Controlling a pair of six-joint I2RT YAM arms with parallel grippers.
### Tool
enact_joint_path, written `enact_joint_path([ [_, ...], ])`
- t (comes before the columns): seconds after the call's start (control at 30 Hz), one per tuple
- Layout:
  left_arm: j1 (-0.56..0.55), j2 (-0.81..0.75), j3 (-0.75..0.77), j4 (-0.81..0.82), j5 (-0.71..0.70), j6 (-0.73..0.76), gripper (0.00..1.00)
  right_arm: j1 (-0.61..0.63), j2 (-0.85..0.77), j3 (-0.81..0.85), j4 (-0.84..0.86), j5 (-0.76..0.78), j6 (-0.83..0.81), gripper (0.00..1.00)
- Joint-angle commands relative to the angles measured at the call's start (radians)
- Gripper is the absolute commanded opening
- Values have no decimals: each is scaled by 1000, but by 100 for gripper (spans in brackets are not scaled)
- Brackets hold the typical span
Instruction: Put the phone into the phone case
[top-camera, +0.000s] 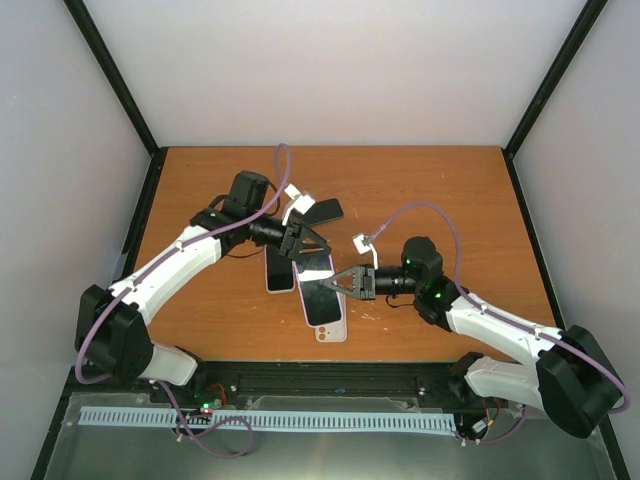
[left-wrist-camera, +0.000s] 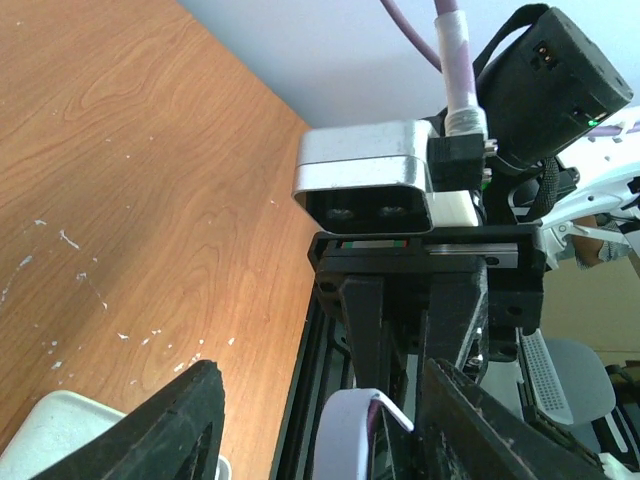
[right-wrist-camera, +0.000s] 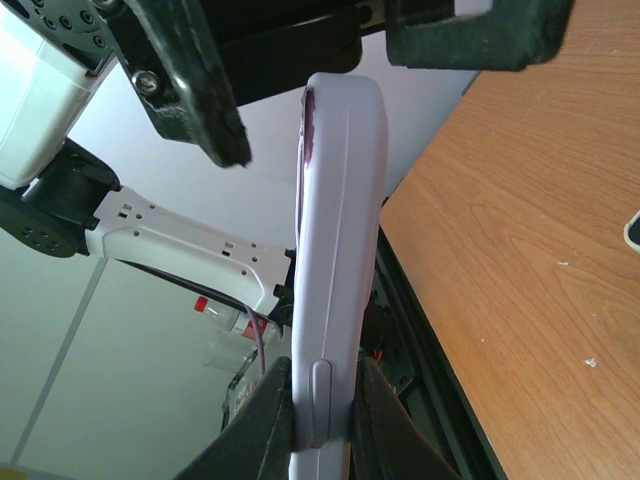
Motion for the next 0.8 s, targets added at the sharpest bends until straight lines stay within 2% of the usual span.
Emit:
enact_joint_path([
  [0.0,-4,-10,40,-32,17,48,55,14,-10,45,68,-15,-7,7],
  [0.1,-5,-9,39,-38,18,50,51,14,-14,46,56,-2,-9,6],
  [0.2,-5,-10,40,-38,29,43,35,14,-8,47,54,2,-3,6],
  [0.3,-5,-21,34,-32,30,39,14,14,-3,44,52,14,2,5],
  [0.37,-5,-30,35,-33,2,34,8,14,1,41,52,24,6,6],
  [0.43,-5,-30,42,-35,-13,26,6,14,9,37,56,34,15,5],
  [0.53,-5,-28,55,-41,-45,18,7,14,28,29,63,46,34,5],
  [0.6,-5,-32,57,-42,-75,16,13,14,39,21,71,56,42,5],
  [0.67,-5,-41,55,-38,-107,7,26,14,47,16,72,65,38,4],
  [0.73,-5,-55,50,-23,-151,-18,49,14,46,15,44,82,10,4],
  [0.77,-5,-67,49,-16,-187,-35,58,14,43,16,2,98,-12,4],
])
